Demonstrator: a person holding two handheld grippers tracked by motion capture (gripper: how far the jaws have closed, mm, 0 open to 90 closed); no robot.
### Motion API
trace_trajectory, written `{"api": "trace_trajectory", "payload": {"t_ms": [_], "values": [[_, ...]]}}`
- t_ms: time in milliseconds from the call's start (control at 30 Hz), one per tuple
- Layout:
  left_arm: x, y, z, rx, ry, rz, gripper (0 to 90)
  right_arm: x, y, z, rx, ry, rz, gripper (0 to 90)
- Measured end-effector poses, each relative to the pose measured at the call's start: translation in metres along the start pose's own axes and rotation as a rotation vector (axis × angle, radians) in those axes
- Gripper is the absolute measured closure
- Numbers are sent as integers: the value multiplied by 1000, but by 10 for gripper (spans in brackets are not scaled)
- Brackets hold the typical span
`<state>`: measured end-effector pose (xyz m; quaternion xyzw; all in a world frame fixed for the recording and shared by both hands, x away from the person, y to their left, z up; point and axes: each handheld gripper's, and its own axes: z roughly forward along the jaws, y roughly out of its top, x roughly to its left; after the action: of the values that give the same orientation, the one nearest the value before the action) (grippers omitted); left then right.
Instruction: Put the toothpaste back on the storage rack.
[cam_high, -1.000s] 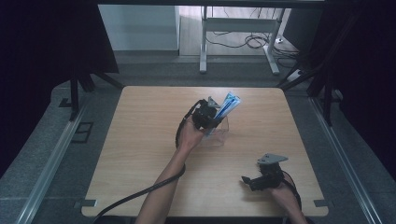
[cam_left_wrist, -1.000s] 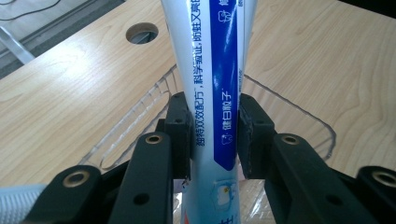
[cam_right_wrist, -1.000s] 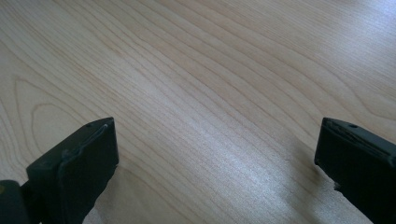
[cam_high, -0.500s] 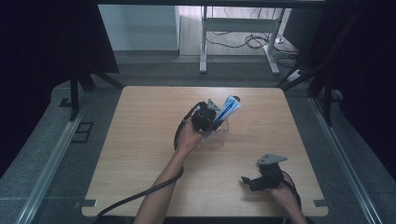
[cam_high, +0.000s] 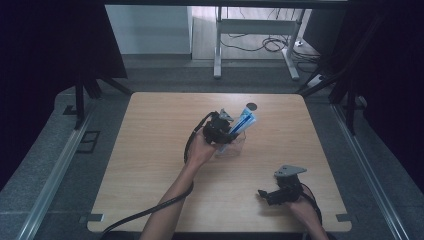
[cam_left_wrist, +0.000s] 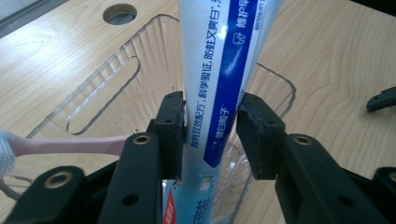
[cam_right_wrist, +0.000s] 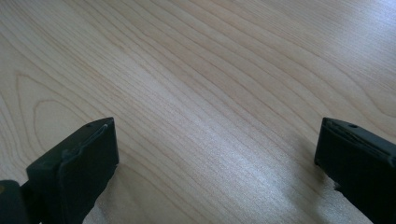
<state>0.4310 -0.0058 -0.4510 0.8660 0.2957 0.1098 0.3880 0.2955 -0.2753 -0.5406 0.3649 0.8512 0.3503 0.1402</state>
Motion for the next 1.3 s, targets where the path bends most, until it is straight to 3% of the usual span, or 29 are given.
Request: {"api": "trace_trajectory", "payload": {"t_ms": [300, 500, 900, 1300], "values": [[2, 0, -5, -14, -6, 1, 522, 0, 0, 0, -4, 3, -1, 0], [1, 0, -8, -25, -8, 3, 400, 0, 1, 0, -7, 1, -2, 0], [-2, -1, -15, -8, -57, -10, 165, 0, 1, 0, -8, 0, -1, 0], [-8, -5, -31, 2, -29, 14, 132, 1, 1, -1, -17, -7, -3, 0]]}}
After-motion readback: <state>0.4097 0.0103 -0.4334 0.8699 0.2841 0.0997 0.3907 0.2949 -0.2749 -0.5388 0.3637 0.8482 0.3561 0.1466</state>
